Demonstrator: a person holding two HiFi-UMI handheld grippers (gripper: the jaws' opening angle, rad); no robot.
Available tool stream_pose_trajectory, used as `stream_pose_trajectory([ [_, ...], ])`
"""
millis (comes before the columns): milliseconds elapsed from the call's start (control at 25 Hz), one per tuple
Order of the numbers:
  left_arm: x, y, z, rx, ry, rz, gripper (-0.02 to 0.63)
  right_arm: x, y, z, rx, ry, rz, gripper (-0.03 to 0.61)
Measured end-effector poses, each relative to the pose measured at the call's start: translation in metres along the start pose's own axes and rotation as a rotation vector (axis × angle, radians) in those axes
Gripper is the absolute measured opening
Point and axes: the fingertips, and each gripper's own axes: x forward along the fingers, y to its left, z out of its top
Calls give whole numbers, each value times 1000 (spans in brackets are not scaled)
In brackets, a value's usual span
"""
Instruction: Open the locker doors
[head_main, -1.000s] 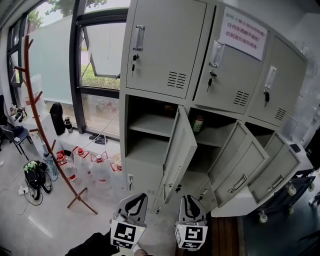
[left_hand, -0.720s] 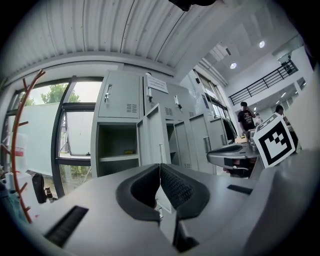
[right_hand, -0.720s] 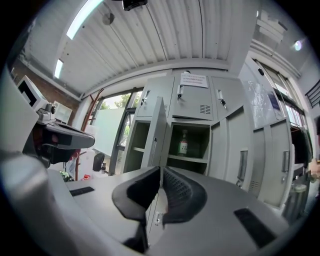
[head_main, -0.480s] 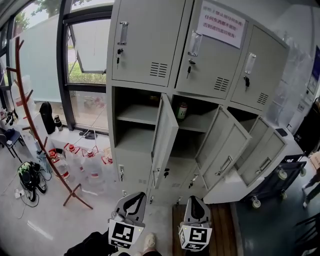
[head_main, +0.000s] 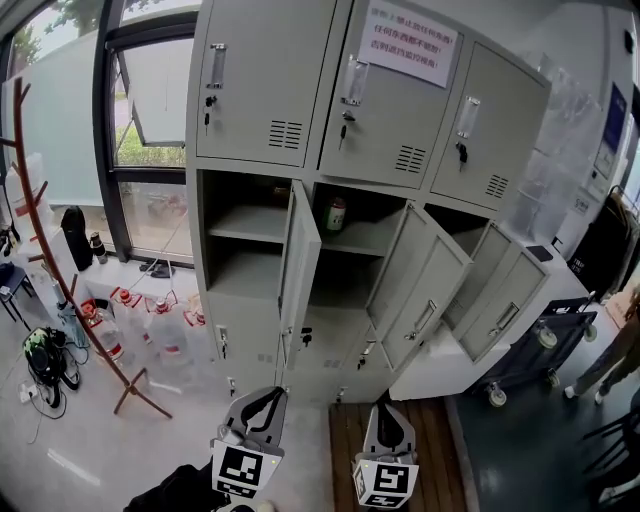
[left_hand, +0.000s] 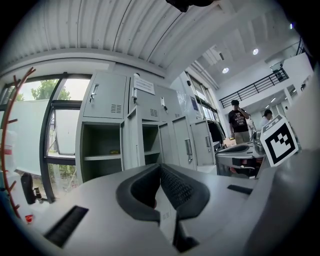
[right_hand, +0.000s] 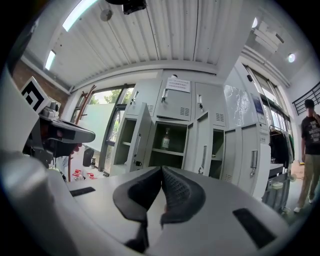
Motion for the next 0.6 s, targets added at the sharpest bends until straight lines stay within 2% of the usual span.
stream_pose_trajectory([
  [600,-7,-17,1,-2,15,25,23,-11,-5,0,10,-7,36,15],
])
